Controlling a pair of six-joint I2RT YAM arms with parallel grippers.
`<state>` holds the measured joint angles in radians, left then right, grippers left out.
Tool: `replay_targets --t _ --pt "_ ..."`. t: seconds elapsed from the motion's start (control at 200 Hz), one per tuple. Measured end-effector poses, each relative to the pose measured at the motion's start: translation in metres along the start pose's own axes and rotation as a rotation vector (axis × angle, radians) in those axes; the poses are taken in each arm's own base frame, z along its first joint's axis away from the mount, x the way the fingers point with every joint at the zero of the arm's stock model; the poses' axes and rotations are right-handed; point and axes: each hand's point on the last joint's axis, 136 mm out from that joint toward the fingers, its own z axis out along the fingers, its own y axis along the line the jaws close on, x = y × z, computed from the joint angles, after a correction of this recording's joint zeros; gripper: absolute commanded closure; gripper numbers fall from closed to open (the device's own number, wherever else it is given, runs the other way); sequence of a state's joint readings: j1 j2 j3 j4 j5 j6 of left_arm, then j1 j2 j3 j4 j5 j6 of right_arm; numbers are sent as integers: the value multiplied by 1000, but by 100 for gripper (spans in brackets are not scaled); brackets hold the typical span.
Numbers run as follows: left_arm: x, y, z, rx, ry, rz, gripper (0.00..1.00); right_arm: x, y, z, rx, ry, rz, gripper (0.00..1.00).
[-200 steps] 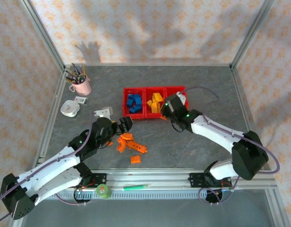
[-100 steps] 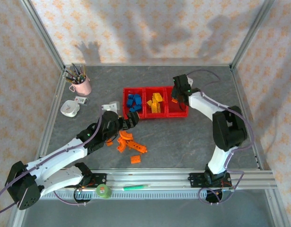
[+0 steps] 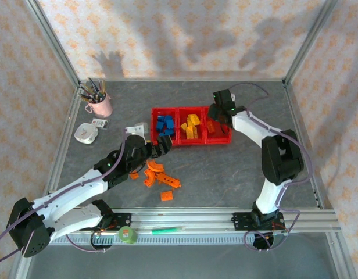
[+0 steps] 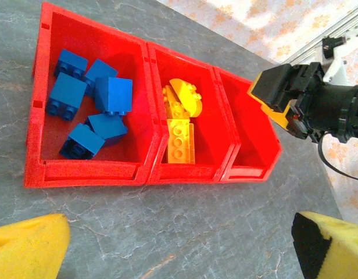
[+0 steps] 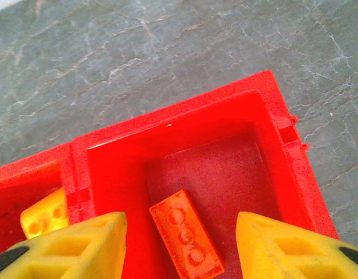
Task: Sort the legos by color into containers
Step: Place the lego in the container, then pick up the lego from the bottom-center of the table.
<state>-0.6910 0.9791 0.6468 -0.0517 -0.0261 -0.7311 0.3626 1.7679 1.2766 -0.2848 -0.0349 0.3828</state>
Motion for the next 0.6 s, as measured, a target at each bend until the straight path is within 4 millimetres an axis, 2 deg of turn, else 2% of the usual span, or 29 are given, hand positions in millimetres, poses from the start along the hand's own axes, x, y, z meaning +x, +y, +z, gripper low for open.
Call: replay_targets --t 0.14,0.27,0.43,0.601 --pt "-9 -5 -11 24 -31 -8 1 5 15 -26 -59 -16 -33 40" --pt "-18 -8 -24 44 -66 -17 1 27 43 -48 -137 -1 -99 36" --pt "-22 -1 -38 31 -88 -20 1 68 72 -67 -221 45 -211 31" --pt "-15 17 -51 -7 -89 -21 1 119 109 -87 -327 104 -370 26"
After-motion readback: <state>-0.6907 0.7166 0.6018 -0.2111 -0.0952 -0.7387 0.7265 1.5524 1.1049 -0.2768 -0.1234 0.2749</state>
